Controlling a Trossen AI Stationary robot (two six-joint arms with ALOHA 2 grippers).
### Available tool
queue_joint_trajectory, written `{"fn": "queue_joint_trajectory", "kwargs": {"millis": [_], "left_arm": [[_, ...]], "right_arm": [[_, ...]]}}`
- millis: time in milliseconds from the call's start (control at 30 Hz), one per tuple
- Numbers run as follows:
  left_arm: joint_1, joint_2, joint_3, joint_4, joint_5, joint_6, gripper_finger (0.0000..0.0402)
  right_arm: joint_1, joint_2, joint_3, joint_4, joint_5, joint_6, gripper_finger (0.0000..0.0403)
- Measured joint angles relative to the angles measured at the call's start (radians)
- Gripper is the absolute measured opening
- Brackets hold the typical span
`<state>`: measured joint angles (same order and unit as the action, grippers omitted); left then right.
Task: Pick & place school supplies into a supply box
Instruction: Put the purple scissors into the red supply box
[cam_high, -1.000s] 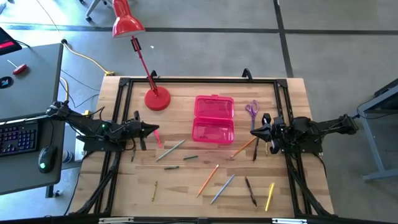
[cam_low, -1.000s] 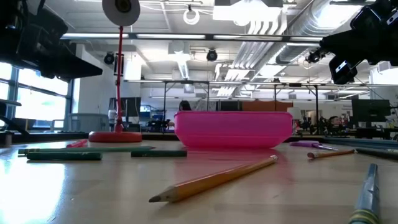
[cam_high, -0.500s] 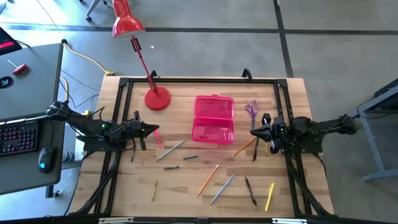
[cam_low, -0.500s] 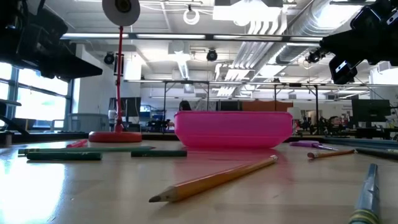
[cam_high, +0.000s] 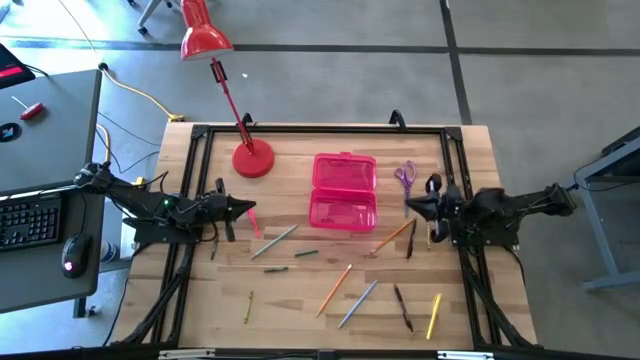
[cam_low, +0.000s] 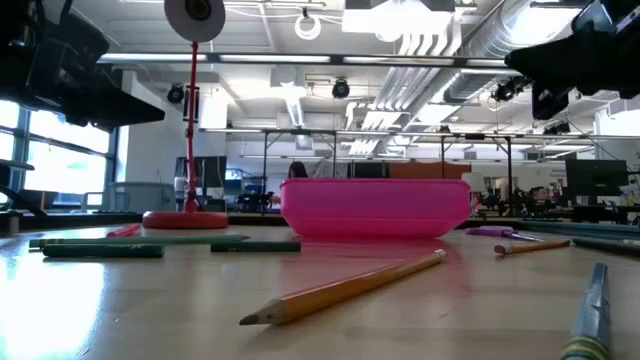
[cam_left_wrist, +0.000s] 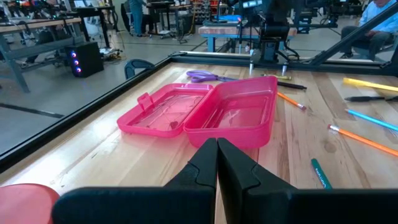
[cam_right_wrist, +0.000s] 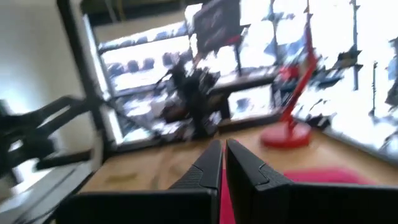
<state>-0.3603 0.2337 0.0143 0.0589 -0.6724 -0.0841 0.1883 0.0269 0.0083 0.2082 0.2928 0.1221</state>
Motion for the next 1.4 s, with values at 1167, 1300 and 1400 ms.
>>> {"fn": "queue_joint_trajectory", "kwargs": {"millis": [1167,1300,1400], "left_arm": [[0.000,0.000,0.000,0.000,0.000,0.000,0.0040],[0.000,0.000,0.000,0.000,0.000,0.000,0.0040],[0.000,0.000,0.000,0.000,-0.001,0.000,0.0040]], "right_arm": [[0.000,0.000,0.000,-0.122,0.582,-0.080,0.0074],[-0.001,0.015,0.000,-0.155,0.728,-0.050,0.0102],[-0.013,0.048,0.000,-0.160,0.782,-0.047,0.0107]]}}
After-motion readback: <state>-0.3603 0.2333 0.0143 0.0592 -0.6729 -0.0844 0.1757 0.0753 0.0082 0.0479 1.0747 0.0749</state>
